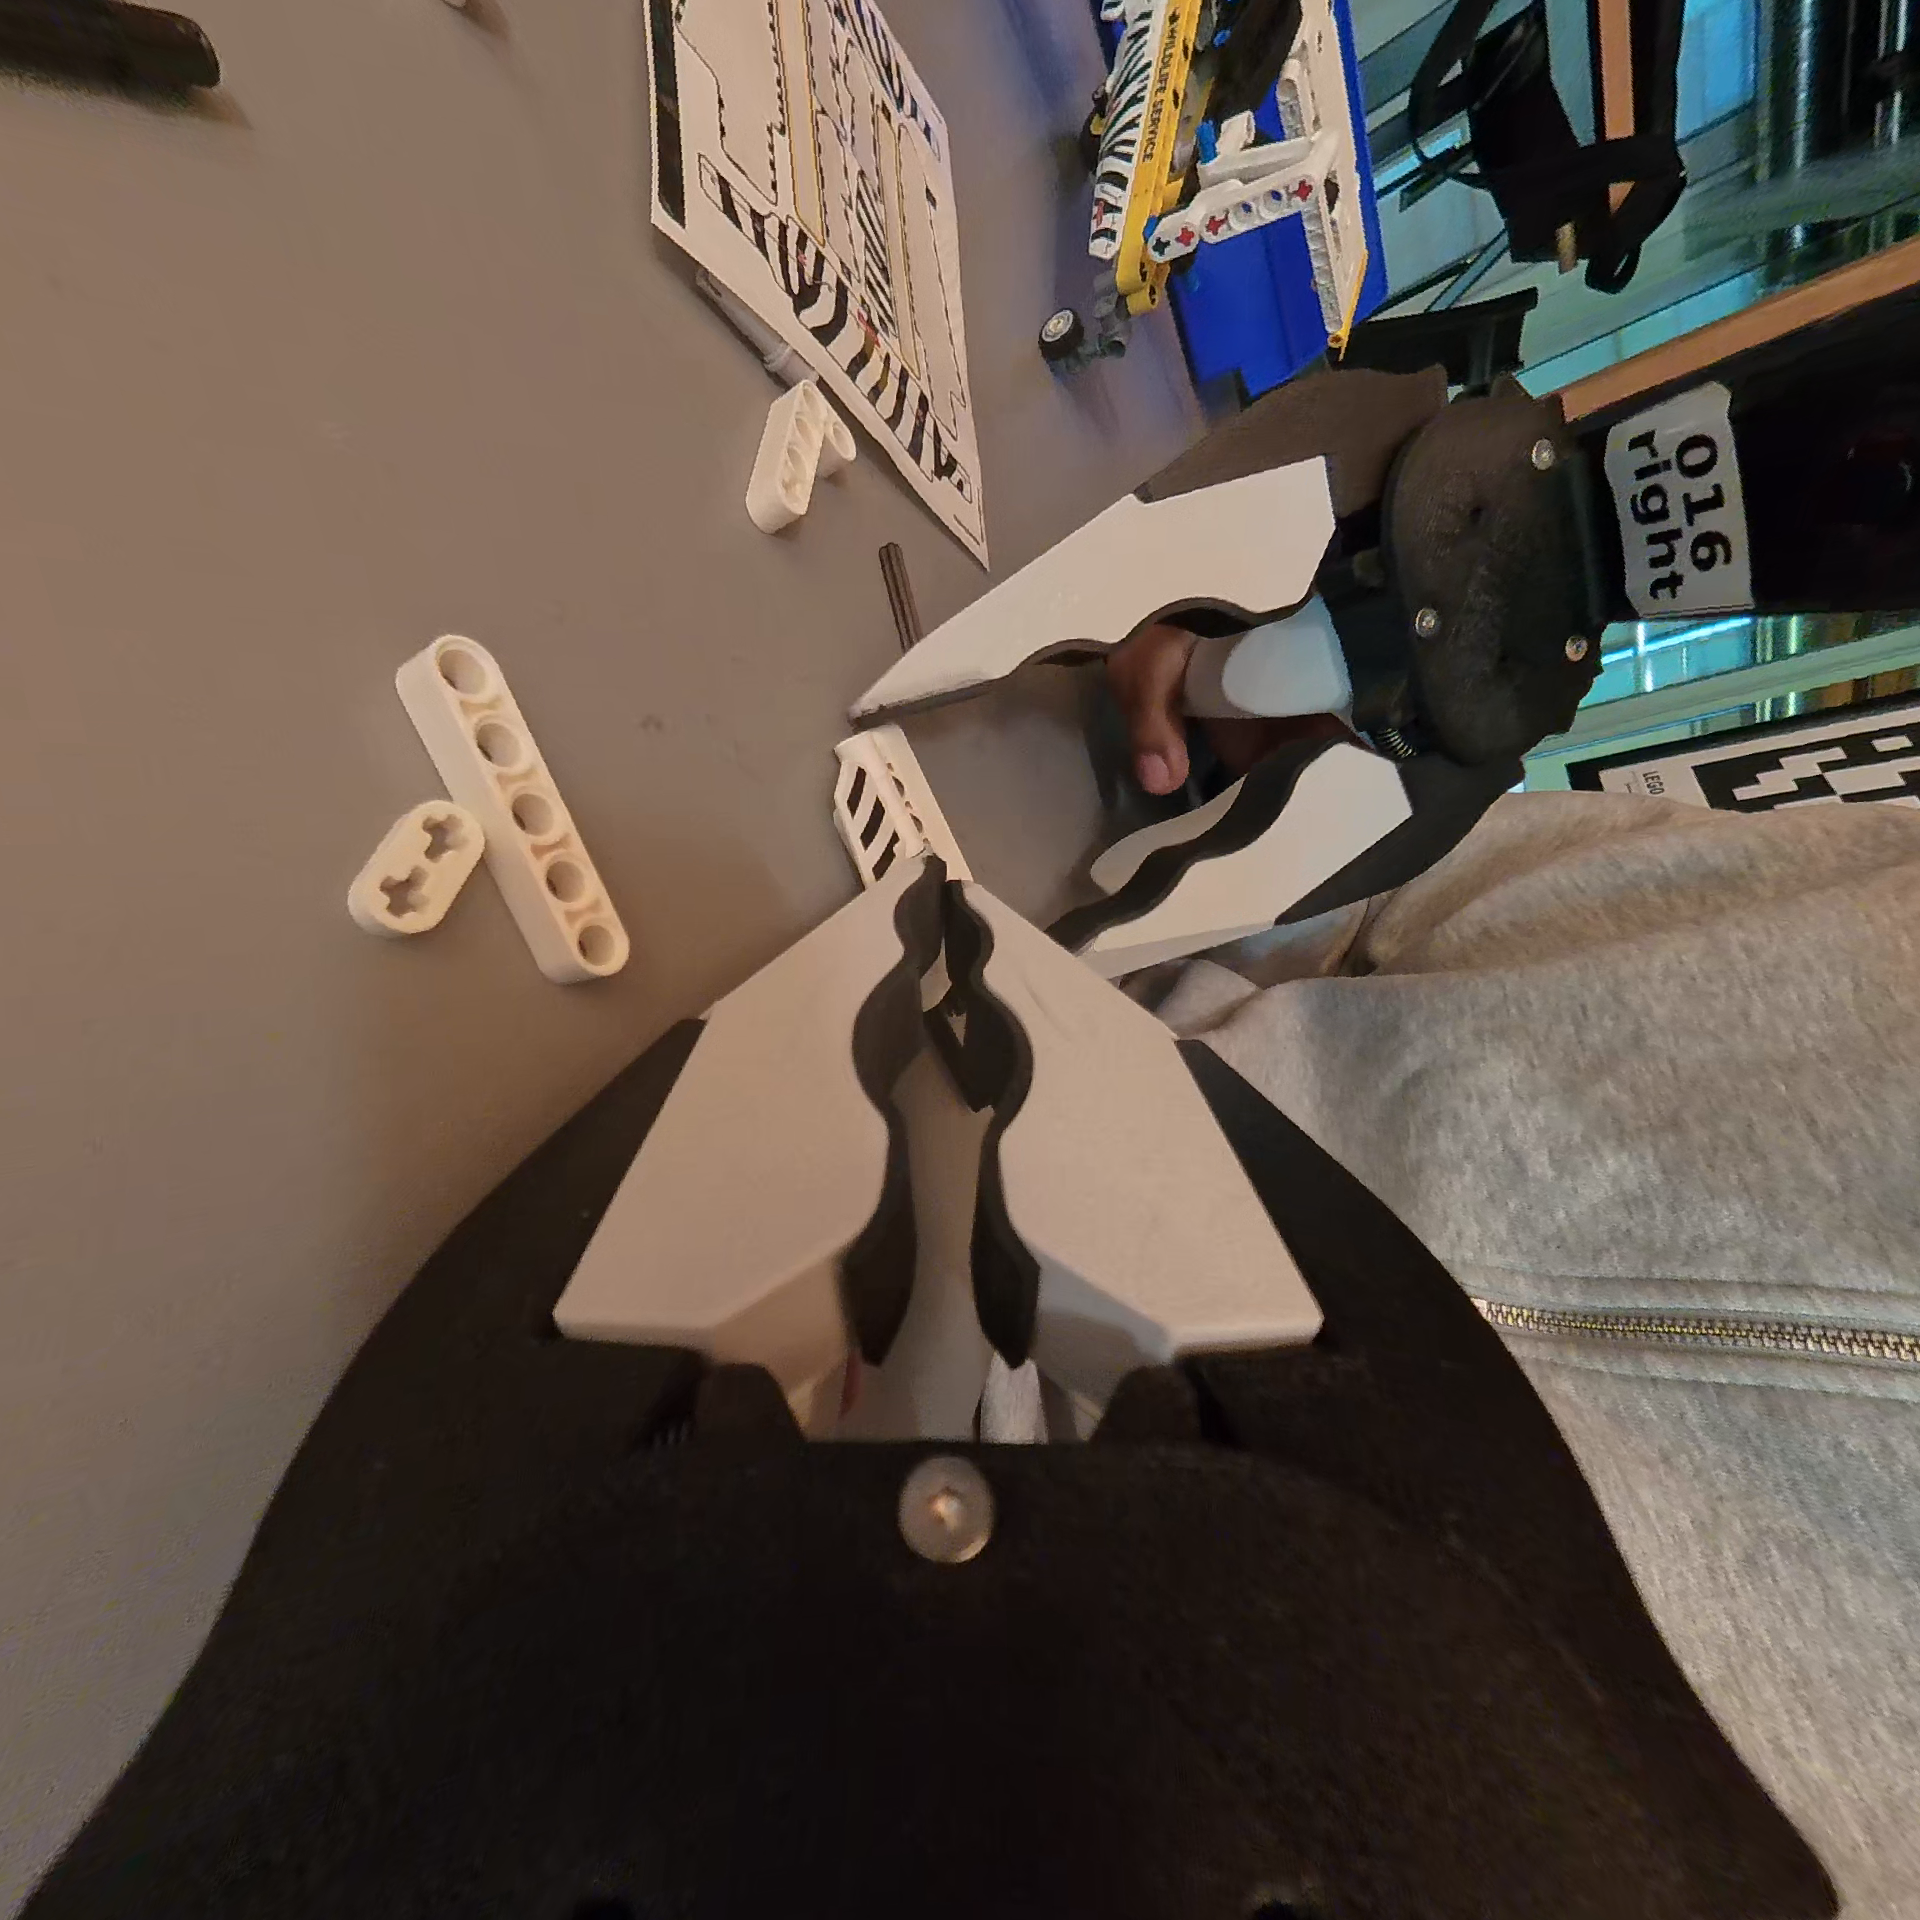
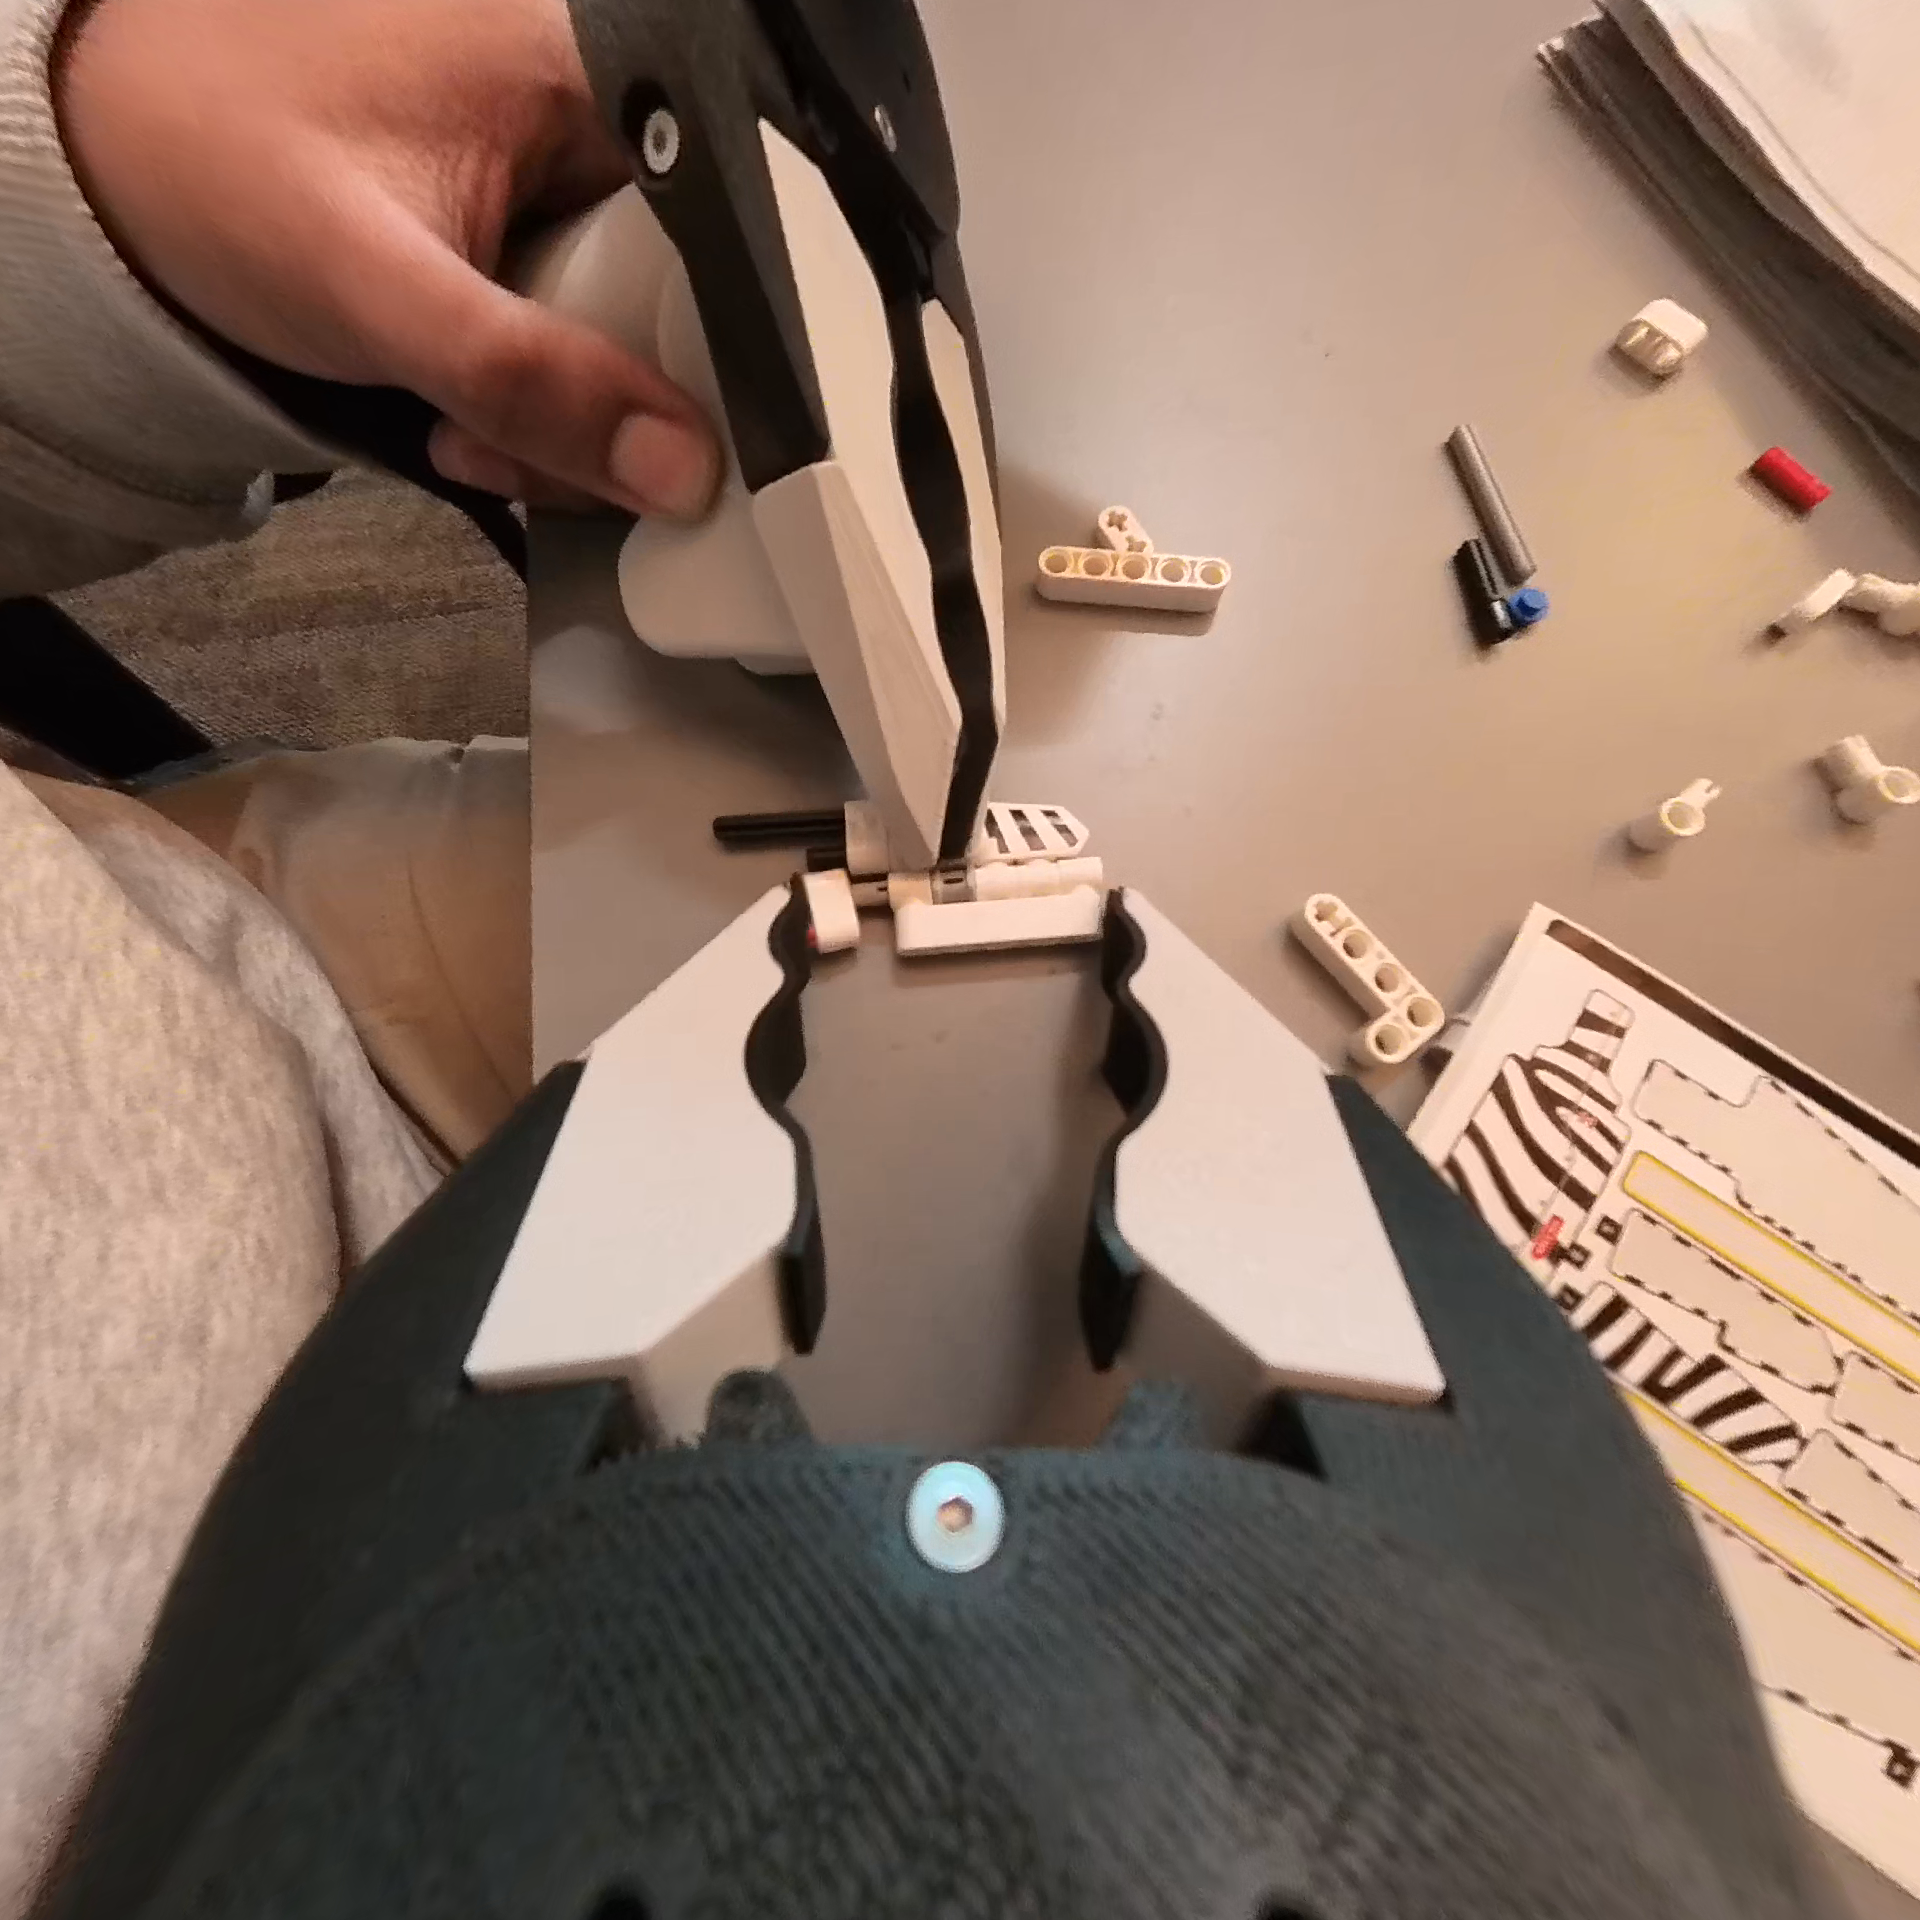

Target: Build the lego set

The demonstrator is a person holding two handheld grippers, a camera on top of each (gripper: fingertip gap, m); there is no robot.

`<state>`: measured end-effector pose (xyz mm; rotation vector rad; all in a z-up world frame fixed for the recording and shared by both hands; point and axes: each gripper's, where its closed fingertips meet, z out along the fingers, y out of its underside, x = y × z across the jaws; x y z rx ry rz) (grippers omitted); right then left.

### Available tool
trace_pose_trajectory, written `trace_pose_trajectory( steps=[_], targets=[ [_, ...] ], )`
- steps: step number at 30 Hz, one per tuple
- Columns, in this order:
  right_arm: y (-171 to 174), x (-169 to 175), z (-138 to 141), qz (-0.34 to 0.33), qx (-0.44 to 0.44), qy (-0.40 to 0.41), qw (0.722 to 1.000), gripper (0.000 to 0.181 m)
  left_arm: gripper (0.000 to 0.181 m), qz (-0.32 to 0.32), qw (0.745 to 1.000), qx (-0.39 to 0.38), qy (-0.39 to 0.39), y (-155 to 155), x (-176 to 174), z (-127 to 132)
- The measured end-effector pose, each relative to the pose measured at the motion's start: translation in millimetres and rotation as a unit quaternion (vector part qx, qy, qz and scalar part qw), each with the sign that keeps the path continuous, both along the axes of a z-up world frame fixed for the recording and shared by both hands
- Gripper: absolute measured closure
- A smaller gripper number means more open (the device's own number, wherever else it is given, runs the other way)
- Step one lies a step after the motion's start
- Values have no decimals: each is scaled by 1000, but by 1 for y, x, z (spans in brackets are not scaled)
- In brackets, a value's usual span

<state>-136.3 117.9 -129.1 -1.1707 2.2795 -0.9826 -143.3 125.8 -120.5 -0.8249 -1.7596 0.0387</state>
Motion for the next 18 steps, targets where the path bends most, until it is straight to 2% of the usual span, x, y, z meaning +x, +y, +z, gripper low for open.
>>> trace_pose_trajectory(
  steps=[8, 15, 18],
  targets=[
    [2, -2, 4, 5, 0, -8, 1000, 117, 181, 0, 1000, 0, 0, 0, 0, 0],
    [7, -4, -3, 48, -25, 12, 998, 103, 181, 0, 1000, 1, 0, 0, 0, 0],
    [8, -3, 0, 67, -31, 0, 997, 105, 181, 0, 1000, 3, 1, 0, 0, 0]
  ],
)
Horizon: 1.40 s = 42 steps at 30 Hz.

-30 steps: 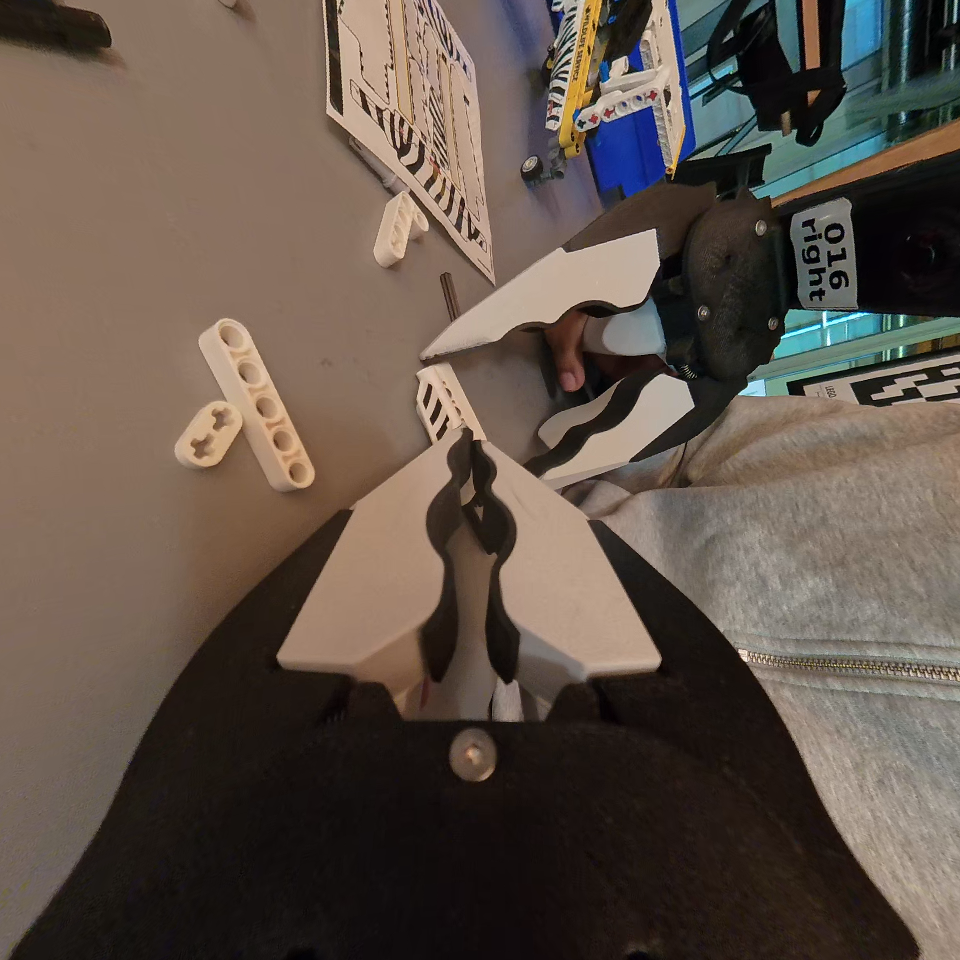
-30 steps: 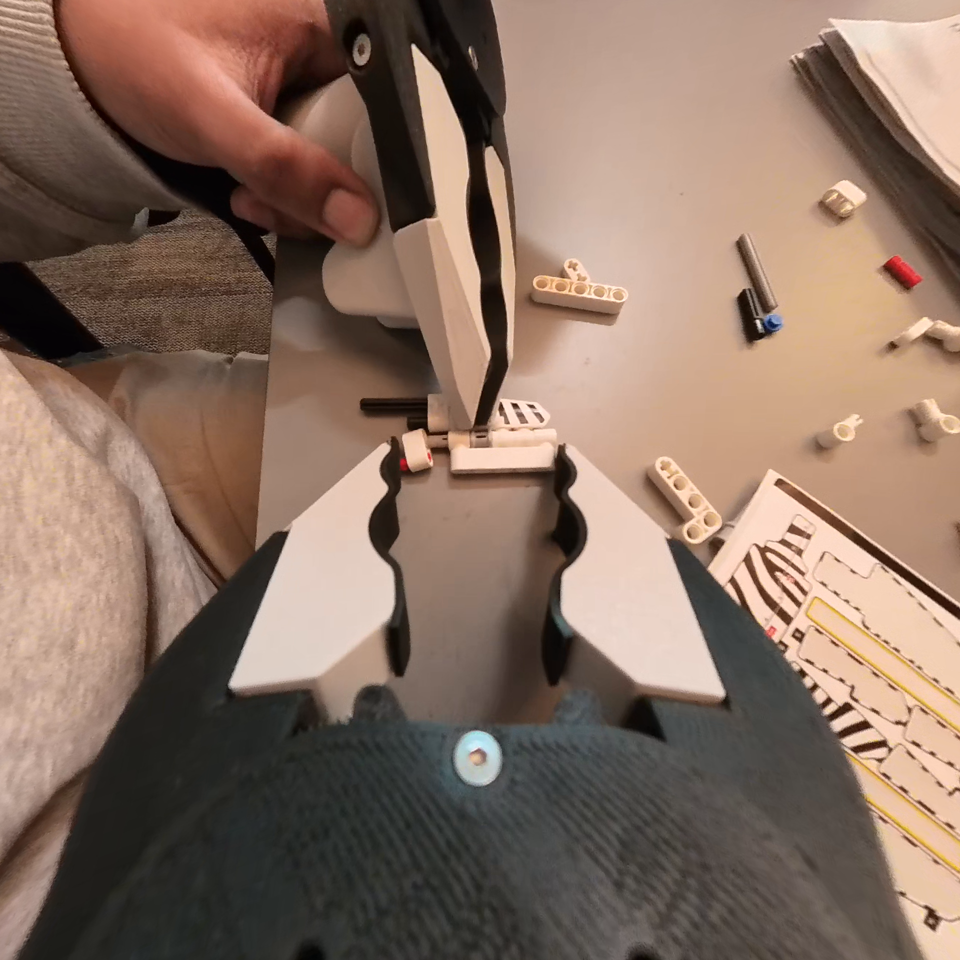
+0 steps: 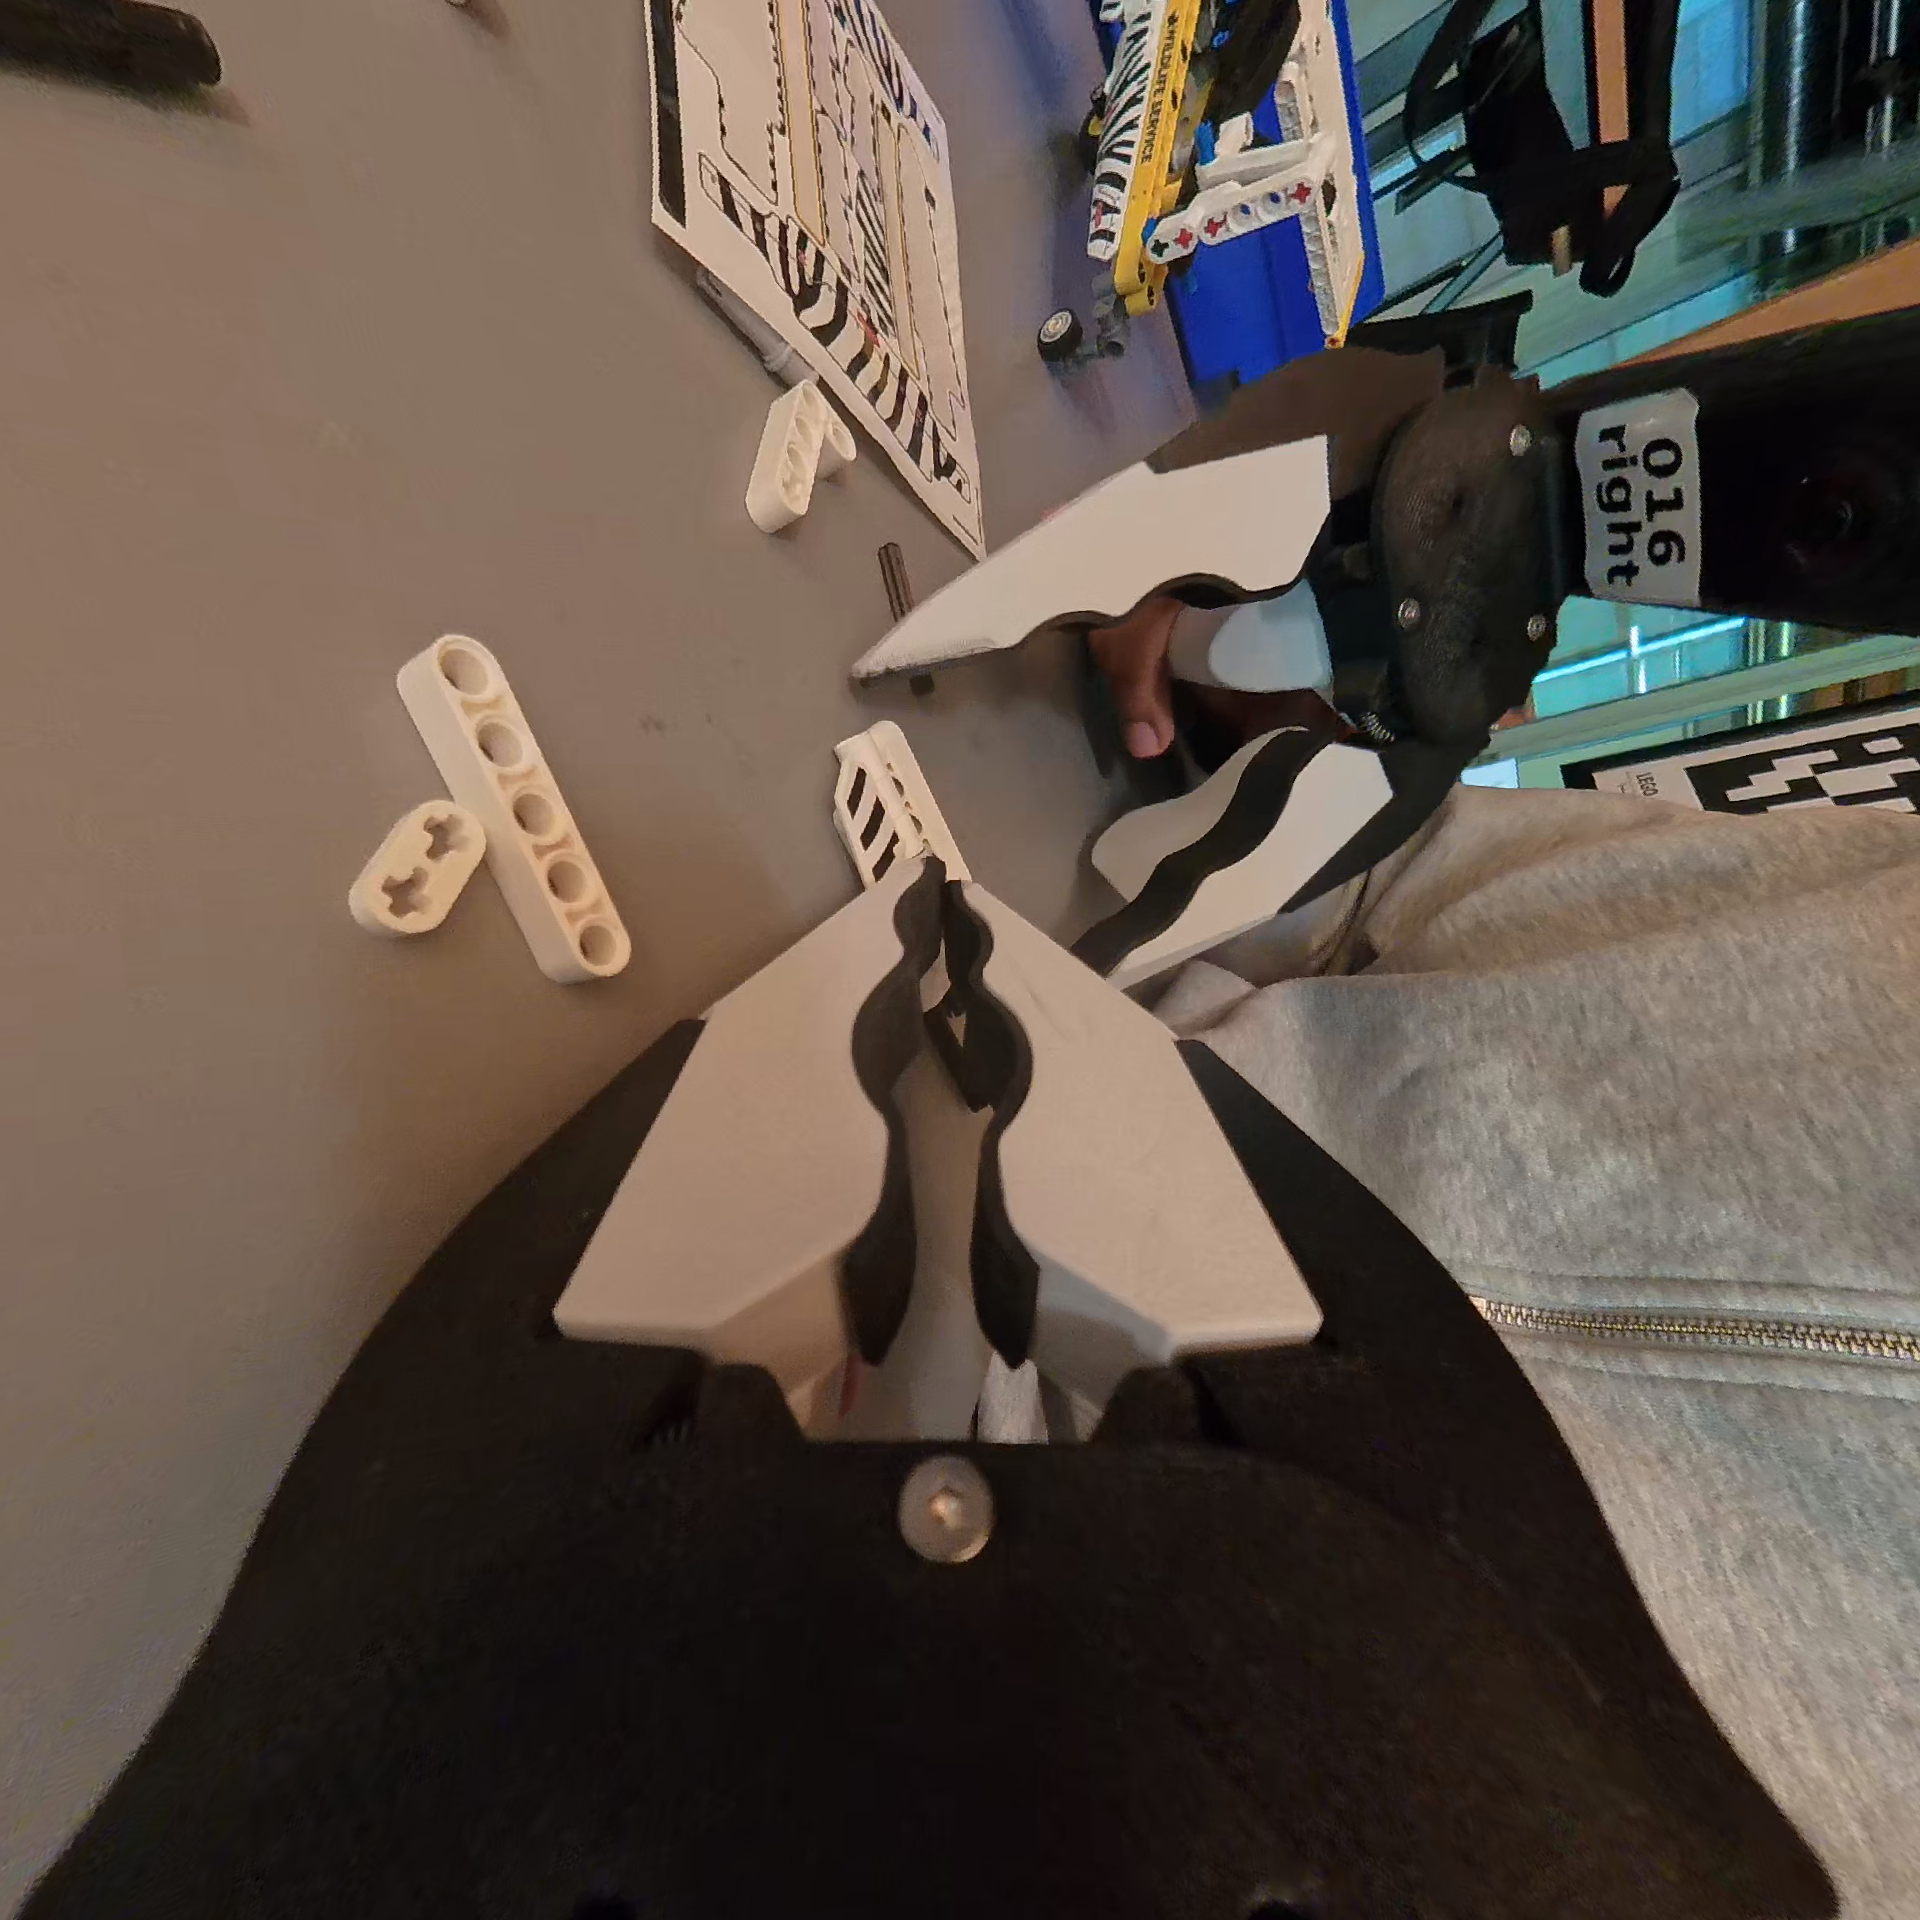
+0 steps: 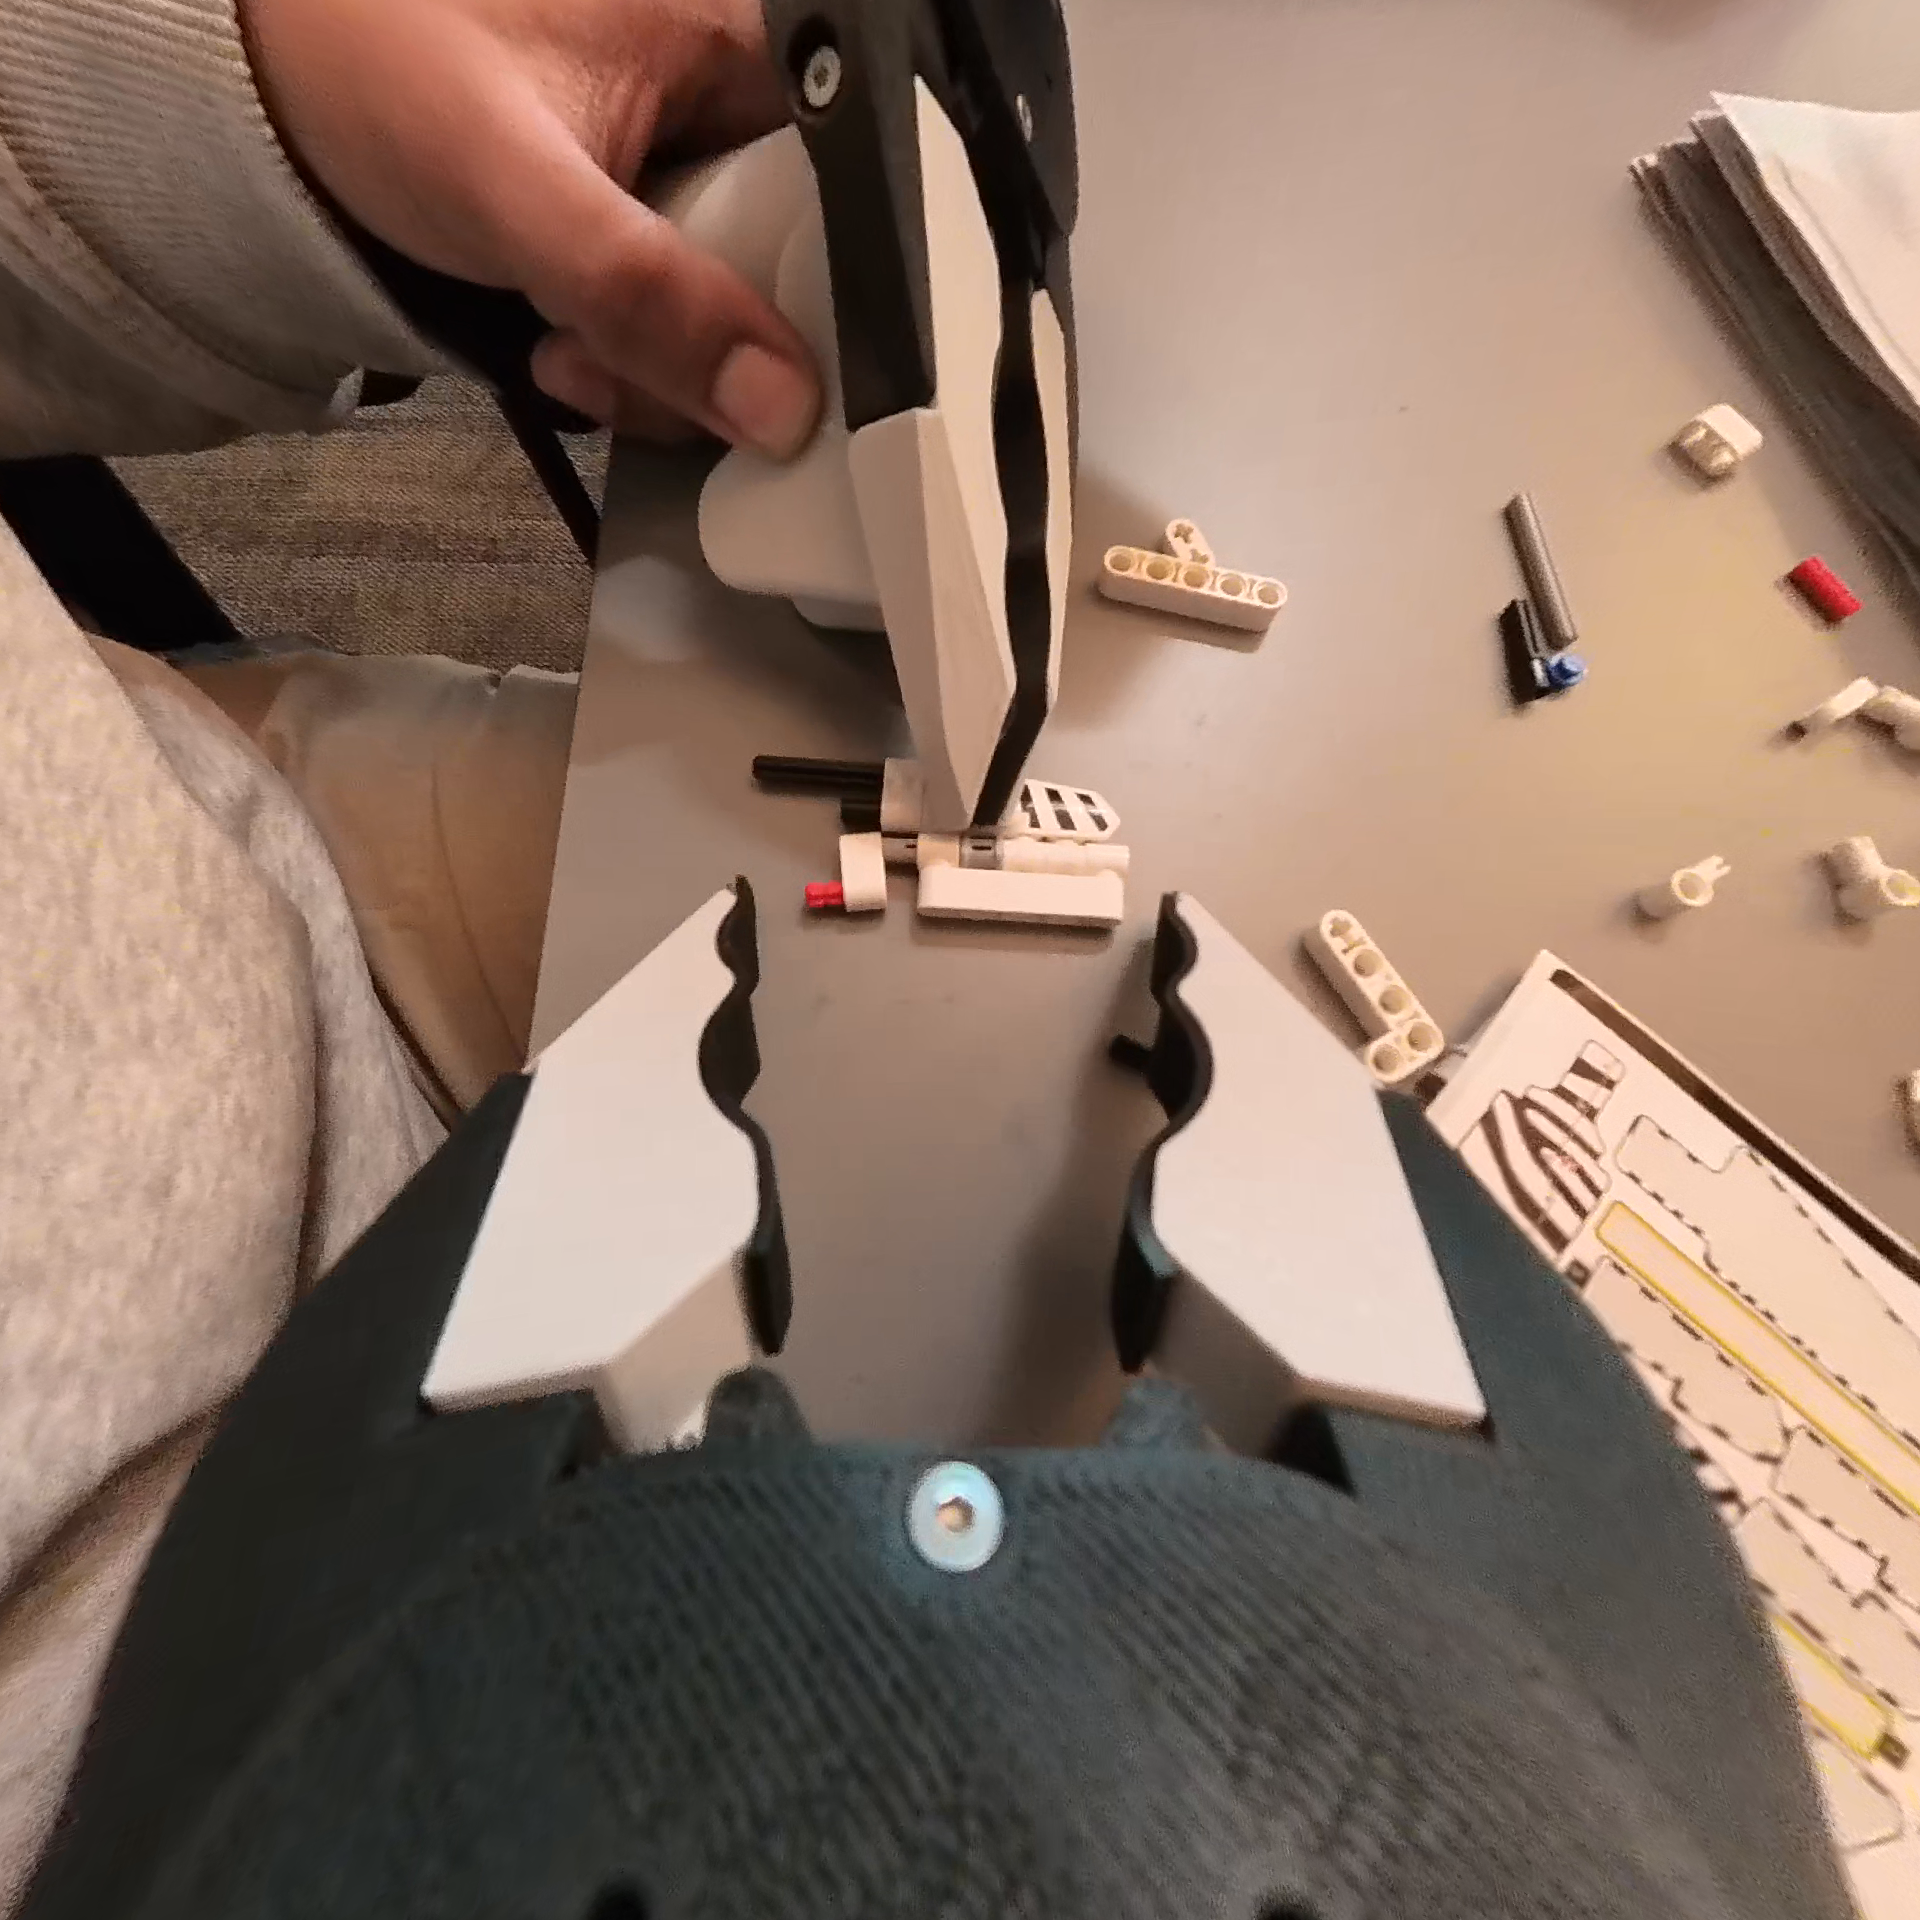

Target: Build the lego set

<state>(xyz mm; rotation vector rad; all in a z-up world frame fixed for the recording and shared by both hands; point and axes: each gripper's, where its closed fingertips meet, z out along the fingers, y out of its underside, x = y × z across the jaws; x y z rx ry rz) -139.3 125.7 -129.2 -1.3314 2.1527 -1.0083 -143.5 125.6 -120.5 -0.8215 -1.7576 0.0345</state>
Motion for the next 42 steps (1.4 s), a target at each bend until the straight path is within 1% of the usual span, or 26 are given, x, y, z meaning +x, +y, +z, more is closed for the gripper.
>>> trace_pose_trajectory(
  steps=[4, 7, 9, 19, 34, 42],
  targets=[
    [-6, -2, -2, 25, -2, 17, 1000, 104, 181, 0, 1000, 0, 0, 0, 0, 0],
    [-3, 1, -3, 52, 12, 13, 999, 109, 181, 0, 1000, 0, 0, 0, 0, 0],
    [-2, 2, -3, 55, 16, 7, 998, 110, 181, 0, 1000, 0, 0, 0, 0, 0],
    [-3, 5, -3, 52, 13, 3, 999, 118, 181, 0, 1000, 1, 0, 0, 0, 0],
    [-4, 6, -2, 41, 12, 2, 999, 118, 181, 0, 1000, 1, 0, 0, 0, 0],
    [-5, 8, -2, 9, 17, -2, 1000, 116, 181, 2, 1000, 2, 0, -1, 0, 0]
  ],
)
